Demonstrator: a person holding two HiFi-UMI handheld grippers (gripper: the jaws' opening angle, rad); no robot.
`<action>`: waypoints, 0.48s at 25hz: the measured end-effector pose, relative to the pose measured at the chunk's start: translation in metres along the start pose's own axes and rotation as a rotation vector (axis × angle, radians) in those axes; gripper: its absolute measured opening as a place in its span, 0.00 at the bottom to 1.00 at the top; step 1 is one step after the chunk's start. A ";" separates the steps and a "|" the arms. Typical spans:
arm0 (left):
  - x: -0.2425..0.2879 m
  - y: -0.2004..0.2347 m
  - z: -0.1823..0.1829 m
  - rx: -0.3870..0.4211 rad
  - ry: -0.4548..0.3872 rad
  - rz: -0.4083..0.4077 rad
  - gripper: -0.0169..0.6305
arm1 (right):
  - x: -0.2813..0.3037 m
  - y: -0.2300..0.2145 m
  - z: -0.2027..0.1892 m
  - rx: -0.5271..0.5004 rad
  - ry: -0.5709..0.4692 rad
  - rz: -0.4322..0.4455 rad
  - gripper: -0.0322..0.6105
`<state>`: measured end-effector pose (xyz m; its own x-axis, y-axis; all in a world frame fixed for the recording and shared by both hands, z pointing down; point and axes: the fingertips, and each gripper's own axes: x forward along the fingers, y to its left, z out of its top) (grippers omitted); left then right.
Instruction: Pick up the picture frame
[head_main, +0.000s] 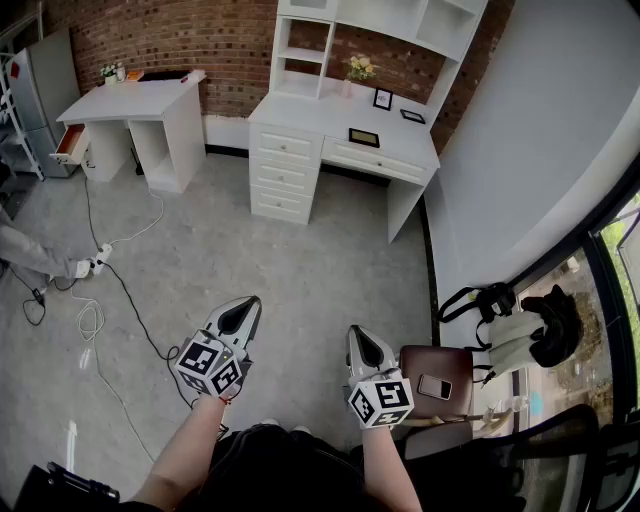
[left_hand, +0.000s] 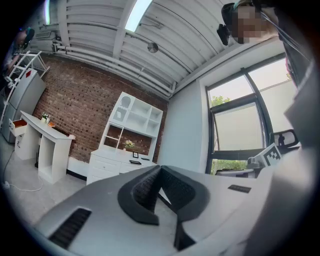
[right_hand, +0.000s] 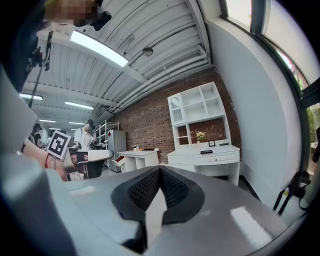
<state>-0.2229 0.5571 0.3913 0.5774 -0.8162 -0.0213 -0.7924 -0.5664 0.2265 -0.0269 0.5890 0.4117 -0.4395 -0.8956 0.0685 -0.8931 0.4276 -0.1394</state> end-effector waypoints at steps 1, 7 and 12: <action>0.001 0.002 0.001 0.004 -0.003 0.001 0.04 | 0.002 -0.001 0.002 -0.001 -0.007 -0.005 0.05; 0.006 0.007 0.006 0.033 -0.006 -0.007 0.04 | 0.013 0.001 0.012 -0.006 -0.045 -0.030 0.05; 0.003 0.014 0.004 0.030 -0.008 -0.020 0.04 | 0.017 0.008 0.011 -0.004 -0.061 -0.039 0.05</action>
<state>-0.2337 0.5463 0.3902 0.5914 -0.8057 -0.0328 -0.7865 -0.5853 0.1970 -0.0405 0.5756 0.4004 -0.3982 -0.9172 0.0132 -0.9097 0.3930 -0.1340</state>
